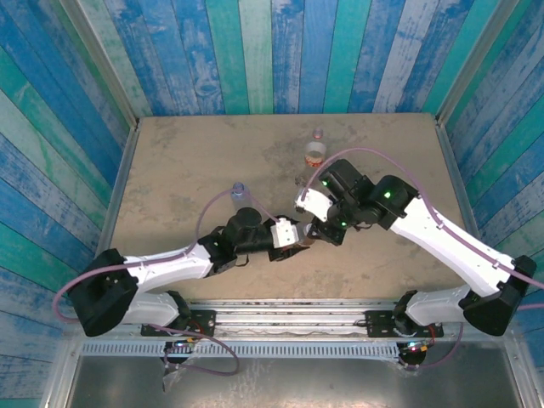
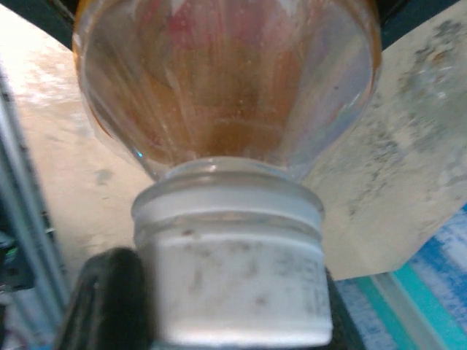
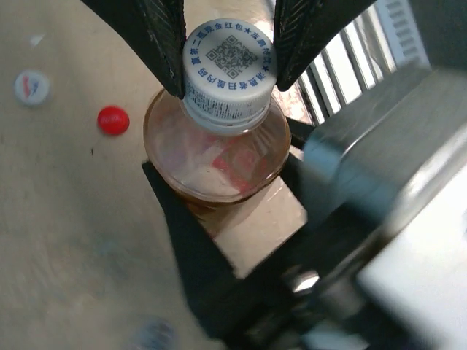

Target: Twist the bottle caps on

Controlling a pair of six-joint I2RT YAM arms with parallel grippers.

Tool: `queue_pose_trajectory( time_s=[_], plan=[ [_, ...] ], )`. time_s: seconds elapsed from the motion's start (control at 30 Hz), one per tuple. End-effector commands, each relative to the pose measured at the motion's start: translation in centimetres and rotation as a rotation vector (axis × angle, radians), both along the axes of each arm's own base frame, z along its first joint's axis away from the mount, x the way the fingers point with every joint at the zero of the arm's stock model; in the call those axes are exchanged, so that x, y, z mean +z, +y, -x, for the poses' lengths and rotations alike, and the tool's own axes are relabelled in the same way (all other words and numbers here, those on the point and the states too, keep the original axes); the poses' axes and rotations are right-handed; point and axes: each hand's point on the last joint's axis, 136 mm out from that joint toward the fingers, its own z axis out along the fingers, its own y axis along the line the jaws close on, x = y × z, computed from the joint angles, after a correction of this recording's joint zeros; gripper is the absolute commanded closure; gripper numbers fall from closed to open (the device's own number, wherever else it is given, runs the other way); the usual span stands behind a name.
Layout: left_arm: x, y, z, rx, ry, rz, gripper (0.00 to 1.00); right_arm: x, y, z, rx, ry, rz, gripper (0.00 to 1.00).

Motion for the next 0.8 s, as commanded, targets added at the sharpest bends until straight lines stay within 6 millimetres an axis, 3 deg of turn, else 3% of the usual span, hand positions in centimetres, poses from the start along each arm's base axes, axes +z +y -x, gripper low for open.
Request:
queue_pose_trajectory(
  time_s=[0.0,0.07,0.17,0.27,0.37,0.43,0.53,0.63,0.77],
  plan=[
    [1.4,-0.2,-3.7,0.156,-0.105,0.006,0.48,-0.2,0.5,-1.5,-0.447,0.181,-0.072,0.96],
    [1.5,-0.3,-4.0,0.159,-0.118,0.008,0.48,-0.8,0.0,-1.6,-0.556,0.230,-0.052,0.96],
    [1.6,-0.5,-3.6,0.137,-0.119,0.013,0.47,-0.4,-0.2,-1.4,-0.539,0.226,-0.049,0.87],
    [1.2,-0.6,-2.5,0.083,-0.096,0.014,0.47,1.0,-0.2,-1.0,-0.396,0.143,-0.068,0.61],
    [0.9,-0.7,-0.6,-0.004,-0.054,0.030,0.47,2.7,-0.3,0.4,-0.095,-0.001,-0.088,0.43],
    [1.0,-0.7,1.0,-0.089,-0.014,0.052,0.46,3.1,-0.8,1.6,0.106,-0.117,-0.092,0.40],
    [2.3,-0.6,3.3,-0.212,0.070,0.135,0.47,4.6,-1.2,2.0,0.218,-0.281,-0.155,0.39],
    [5.6,0.1,5.3,-0.316,0.097,0.277,0.48,7.6,0.1,4.1,0.355,-0.381,-0.346,0.37],
    [6.9,0.1,7.7,-0.469,0.128,0.293,0.48,9.0,1.1,6.8,0.538,-0.484,-0.518,0.37]
  ],
)
